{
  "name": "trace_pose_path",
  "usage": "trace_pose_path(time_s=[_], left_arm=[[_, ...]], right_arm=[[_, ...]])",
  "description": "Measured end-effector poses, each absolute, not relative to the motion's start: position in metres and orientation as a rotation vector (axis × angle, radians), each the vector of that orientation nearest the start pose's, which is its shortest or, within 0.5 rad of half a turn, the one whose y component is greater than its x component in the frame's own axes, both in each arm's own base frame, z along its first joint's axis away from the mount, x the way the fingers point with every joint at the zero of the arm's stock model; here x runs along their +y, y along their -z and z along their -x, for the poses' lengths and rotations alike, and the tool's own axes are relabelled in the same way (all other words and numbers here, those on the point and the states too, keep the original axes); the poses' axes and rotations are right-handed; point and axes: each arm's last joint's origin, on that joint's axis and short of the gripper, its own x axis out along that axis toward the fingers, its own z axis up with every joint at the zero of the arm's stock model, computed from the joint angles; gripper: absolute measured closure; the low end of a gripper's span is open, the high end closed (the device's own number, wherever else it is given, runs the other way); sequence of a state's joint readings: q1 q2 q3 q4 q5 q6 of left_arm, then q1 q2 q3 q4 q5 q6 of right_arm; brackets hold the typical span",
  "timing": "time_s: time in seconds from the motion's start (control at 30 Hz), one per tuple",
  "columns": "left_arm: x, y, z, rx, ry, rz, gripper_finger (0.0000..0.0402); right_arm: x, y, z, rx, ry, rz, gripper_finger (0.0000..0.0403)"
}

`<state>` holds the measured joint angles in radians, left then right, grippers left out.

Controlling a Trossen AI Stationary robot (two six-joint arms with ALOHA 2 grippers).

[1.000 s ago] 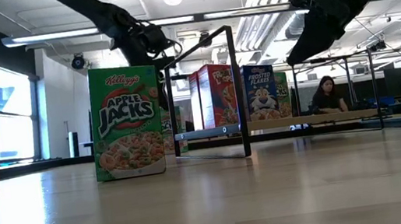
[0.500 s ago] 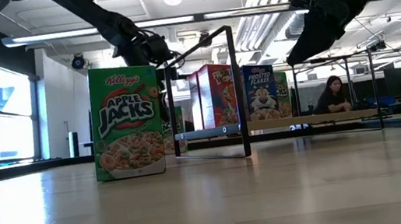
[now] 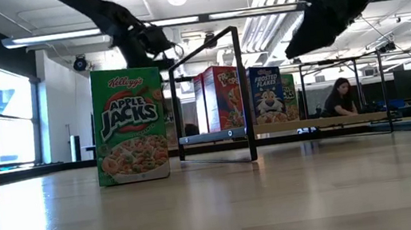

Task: Stack cereal on shelf
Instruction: Put the top green cereal box on the shelf aligned with the other green cereal box

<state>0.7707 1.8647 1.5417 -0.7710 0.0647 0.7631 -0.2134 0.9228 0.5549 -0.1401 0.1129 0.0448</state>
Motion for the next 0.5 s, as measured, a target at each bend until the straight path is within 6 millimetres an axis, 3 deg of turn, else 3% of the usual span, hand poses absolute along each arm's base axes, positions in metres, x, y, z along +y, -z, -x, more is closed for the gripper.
trace_pose_path(time_s=[0.23,0.5], left_arm=[[0.248,-0.298,-0.263,1.112,-0.248,-0.243,0.0246],[0.189,-0.351,-0.257,0.98,-0.226,-0.304,0.0246]], right_arm=[[-0.044,-0.247,-0.196,0.366,0.268,-0.075,0.0186],[-0.047,-0.268,-0.209,0.168,0.219,-0.064,0.0115]])
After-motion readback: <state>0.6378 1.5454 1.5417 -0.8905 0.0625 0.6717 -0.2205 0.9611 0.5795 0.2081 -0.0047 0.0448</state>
